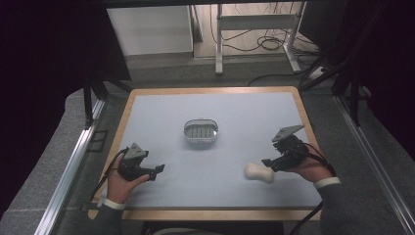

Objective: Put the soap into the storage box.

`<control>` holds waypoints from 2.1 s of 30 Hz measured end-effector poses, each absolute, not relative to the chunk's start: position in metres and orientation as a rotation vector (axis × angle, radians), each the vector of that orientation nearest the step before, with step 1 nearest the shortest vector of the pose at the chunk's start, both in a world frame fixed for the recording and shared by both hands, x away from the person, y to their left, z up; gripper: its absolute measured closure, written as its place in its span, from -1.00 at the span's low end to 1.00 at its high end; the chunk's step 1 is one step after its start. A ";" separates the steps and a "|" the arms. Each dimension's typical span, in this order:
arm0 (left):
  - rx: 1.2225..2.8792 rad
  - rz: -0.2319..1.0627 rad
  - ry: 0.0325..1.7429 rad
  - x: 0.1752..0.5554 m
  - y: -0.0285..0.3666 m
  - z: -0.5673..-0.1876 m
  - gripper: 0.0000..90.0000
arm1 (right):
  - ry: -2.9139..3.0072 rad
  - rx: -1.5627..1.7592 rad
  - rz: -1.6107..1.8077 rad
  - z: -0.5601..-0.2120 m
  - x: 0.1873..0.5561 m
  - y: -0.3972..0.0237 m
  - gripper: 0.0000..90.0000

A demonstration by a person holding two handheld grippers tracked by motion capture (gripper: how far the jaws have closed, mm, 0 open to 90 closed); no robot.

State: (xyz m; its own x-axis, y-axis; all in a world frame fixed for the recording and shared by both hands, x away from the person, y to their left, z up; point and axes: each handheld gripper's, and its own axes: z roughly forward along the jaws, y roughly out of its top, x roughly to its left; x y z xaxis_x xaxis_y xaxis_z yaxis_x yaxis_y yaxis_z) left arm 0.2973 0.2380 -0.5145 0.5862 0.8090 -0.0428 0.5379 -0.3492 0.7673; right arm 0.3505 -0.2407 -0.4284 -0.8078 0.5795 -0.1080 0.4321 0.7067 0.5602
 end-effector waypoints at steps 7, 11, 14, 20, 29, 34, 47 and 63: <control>2.043 0.450 1.074 0.298 0.238 -0.515 -0.66 | 2.736 0.721 0.623 -0.434 0.356 -0.219 -0.45; 2.047 0.455 1.075 0.297 0.237 -0.515 -0.67 | 2.776 0.691 0.579 -0.441 0.360 -0.212 -0.45; 2.053 0.463 1.077 0.296 0.237 -0.516 -0.67 | 2.788 0.675 0.573 -0.444 0.361 -0.208 -0.44; 2.046 0.473 1.079 0.294 0.238 -0.515 -0.67 | 2.837 0.627 0.532 -0.454 0.363 -0.201 -0.35; 2.058 0.473 1.073 0.293 0.238 -0.515 -0.68 | 2.904 0.625 0.439 -0.472 0.368 -0.197 -0.26; 2.063 0.471 1.073 0.293 0.237 -0.517 -0.68 | 2.946 0.622 0.413 -0.481 0.367 -0.198 -0.24; 2.068 0.473 1.073 0.293 0.236 -0.517 -0.68 | 2.979 0.620 0.353 -0.493 0.366 -0.199 -0.10; 2.064 0.475 1.074 0.293 0.237 -0.516 -0.68 | 2.967 0.650 0.347 -0.485 0.370 -0.203 0.09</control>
State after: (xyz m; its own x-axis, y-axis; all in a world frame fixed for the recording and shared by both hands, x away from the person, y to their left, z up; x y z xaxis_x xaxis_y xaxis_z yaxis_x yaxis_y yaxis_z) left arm 0.2927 0.2366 -0.5162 0.5793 0.8150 -0.0150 0.5373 -0.3680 0.7589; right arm 0.3701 -0.2026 -0.4854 -0.9060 0.4219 -0.0339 0.4027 0.8839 0.2379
